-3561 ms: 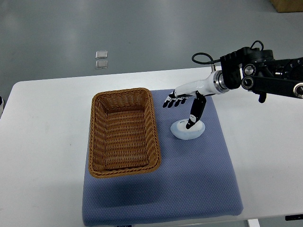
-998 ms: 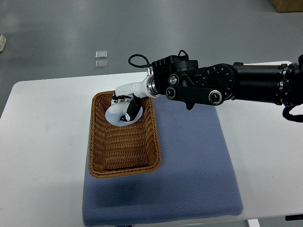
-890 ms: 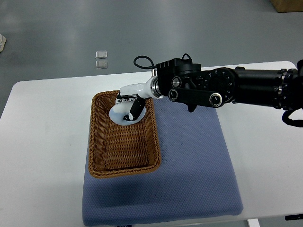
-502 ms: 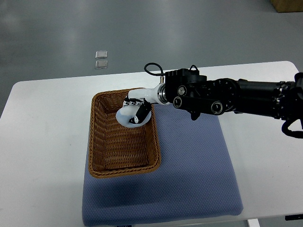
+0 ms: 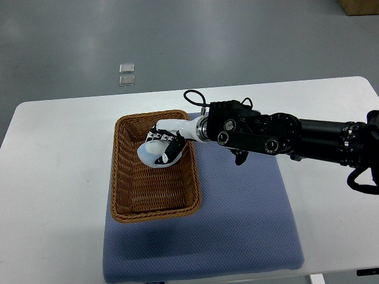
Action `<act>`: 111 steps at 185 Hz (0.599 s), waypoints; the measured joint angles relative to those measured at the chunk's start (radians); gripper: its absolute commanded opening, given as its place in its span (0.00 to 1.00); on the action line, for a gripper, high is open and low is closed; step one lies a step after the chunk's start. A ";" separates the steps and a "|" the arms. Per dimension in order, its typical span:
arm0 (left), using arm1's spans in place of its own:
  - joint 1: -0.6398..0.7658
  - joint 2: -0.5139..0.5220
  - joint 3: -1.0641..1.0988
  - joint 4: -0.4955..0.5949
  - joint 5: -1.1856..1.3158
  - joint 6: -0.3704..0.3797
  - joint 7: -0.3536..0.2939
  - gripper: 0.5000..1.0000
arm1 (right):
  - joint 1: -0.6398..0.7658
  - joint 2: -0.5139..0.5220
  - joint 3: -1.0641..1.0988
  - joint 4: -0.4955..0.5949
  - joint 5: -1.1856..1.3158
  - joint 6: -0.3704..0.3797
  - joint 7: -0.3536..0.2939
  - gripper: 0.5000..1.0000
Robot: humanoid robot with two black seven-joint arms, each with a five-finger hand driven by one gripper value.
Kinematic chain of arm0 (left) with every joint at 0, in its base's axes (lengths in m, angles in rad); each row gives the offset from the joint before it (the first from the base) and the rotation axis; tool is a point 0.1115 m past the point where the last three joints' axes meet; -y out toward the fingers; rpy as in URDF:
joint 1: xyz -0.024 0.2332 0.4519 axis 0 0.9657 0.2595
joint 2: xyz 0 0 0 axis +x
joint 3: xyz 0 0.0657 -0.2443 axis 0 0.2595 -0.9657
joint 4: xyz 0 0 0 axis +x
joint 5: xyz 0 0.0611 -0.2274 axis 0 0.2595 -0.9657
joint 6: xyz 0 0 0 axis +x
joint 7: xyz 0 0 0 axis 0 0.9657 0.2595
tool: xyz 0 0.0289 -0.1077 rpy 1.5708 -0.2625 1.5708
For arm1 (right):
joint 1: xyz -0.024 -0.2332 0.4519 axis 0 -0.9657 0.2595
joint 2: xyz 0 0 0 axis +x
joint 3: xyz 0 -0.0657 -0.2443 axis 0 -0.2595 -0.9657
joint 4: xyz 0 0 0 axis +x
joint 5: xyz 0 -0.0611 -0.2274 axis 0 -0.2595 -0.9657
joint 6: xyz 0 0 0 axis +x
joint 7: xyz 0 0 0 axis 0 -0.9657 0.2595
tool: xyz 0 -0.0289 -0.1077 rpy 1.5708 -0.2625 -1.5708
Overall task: Place blue toy in brown basket
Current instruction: 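Carry the toy over the wicker basket and lower it inside, then open the right hand's fingers to release the toy in the basket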
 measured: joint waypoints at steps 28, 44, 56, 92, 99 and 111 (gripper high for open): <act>0.000 0.000 0.000 0.000 0.000 0.000 0.000 1.00 | -0.012 0.000 0.000 0.003 0.000 0.000 0.000 0.44; 0.000 0.000 0.000 0.000 0.000 0.000 0.000 1.00 | -0.019 0.000 0.001 0.004 0.000 0.000 0.003 0.45; 0.000 0.000 0.000 0.000 0.000 0.000 0.000 1.00 | -0.029 0.000 0.002 0.004 -0.001 0.000 0.004 0.48; 0.000 0.000 0.000 0.001 0.000 0.000 0.000 1.00 | -0.043 0.000 0.015 0.004 -0.003 0.000 0.018 0.61; 0.000 0.000 0.000 0.001 0.000 0.000 0.000 1.00 | -0.043 0.000 0.021 0.004 -0.004 0.001 0.026 0.64; 0.000 0.000 0.000 0.001 0.000 0.000 0.000 1.00 | -0.043 0.000 0.027 0.003 -0.004 0.002 0.042 0.69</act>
